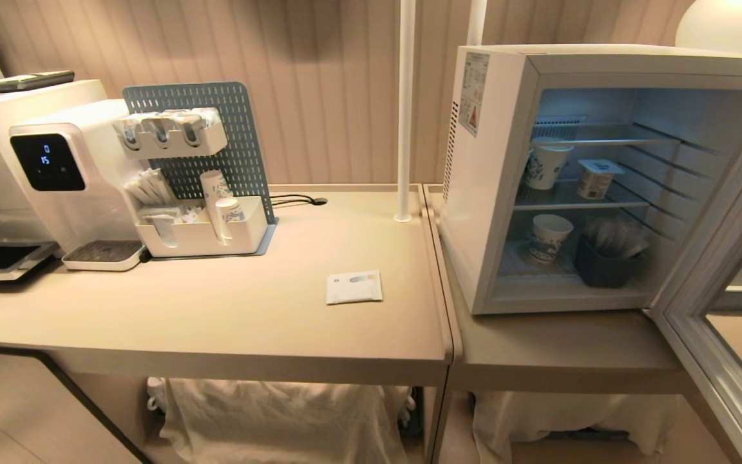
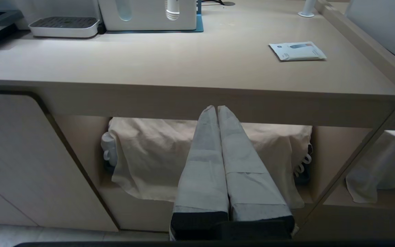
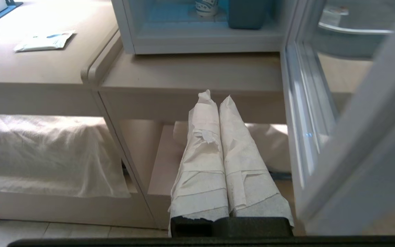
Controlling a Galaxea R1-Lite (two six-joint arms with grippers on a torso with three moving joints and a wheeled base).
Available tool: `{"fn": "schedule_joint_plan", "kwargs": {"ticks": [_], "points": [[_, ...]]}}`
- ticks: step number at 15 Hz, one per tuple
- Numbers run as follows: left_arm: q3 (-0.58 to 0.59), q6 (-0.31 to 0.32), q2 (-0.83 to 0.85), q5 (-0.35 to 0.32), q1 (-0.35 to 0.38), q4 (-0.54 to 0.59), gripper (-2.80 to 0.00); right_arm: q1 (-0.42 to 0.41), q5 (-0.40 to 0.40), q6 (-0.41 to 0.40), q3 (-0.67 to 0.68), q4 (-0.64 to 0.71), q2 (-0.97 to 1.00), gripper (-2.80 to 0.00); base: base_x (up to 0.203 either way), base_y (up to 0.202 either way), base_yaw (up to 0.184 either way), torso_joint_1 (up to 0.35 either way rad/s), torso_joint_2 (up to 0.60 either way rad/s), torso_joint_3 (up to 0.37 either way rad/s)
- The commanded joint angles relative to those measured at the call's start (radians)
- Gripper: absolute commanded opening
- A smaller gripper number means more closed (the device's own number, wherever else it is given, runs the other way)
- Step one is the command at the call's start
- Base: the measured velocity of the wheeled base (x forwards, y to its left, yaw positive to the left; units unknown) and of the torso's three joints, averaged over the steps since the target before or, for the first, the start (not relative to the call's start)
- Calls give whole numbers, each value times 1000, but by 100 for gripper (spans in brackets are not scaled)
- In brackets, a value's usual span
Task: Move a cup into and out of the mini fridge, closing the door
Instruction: Close the freezer door
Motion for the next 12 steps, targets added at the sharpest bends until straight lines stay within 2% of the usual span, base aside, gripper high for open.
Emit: {"fn": "schedule_joint_plan", "kwargs": {"ticks": [1, 10, 12], "points": [[2, 0, 2, 0, 0, -1, -280, 0, 0, -1, -1, 0, 1, -280, -194, 0, -1, 12, 2, 2], [2, -1, 2, 0, 0, -1, -280, 0, 0, 1, -2, 0, 1, -280, -193, 0, -1, 3, 1, 5], [2, 0, 2, 0, 0, -1, -280, -1, 0, 1, -2, 2, 1, -280, -123, -2, -2, 2, -6, 3]]}}
